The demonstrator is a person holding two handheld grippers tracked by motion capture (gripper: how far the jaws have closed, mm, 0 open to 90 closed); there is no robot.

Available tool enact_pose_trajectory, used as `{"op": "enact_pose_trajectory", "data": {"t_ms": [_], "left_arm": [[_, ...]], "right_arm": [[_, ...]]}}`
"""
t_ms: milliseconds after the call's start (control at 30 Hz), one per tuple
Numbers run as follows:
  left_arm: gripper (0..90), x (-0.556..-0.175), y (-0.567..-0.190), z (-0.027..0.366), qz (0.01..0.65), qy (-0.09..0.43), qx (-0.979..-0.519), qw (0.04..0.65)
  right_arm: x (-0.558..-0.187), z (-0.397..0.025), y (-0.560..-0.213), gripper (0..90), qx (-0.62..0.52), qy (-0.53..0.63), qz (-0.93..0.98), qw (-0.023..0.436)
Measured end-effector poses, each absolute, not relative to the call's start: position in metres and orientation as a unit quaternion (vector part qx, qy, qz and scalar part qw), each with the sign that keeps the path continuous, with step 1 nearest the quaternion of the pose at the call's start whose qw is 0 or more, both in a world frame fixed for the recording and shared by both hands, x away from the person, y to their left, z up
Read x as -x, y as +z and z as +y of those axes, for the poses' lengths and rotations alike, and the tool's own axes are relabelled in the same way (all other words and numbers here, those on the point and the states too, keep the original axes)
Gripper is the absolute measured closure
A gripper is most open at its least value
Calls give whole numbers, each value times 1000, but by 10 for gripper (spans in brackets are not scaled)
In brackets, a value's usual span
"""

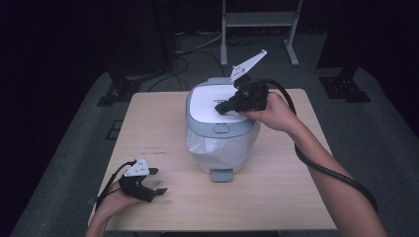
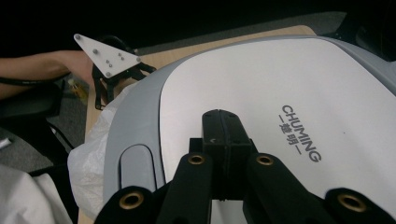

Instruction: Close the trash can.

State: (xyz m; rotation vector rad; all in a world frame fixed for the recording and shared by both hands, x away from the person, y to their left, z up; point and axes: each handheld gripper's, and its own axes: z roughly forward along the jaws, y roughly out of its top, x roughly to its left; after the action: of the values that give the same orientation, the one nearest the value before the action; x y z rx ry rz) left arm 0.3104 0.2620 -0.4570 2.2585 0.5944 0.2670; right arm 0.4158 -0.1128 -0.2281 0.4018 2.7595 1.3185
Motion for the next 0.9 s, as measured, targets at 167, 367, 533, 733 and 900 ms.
{"op": "enact_pose_trajectory", "data": {"t_ms": [167,367,533,733,900], "left_arm": [[172,-310,-457,262,233,105,-887,385],[172,-309,-457,261,231,106,-887,385],[172,-310,-457,261,232,106,-887,384],[172,-309,-458,260,231,105,-888,383],[172,-309,-457,260,231,106,-888,383]], "right_arm": [[-414,-115,-230,900,-132,436,890,31],[-411,-114,-233,900,-130,432,891,48],[-410,-118,-232,900,-136,426,893,50],[-410,-132,-226,663,-171,435,882,55],[-404,-149,-222,598,-185,429,881,67]]}}
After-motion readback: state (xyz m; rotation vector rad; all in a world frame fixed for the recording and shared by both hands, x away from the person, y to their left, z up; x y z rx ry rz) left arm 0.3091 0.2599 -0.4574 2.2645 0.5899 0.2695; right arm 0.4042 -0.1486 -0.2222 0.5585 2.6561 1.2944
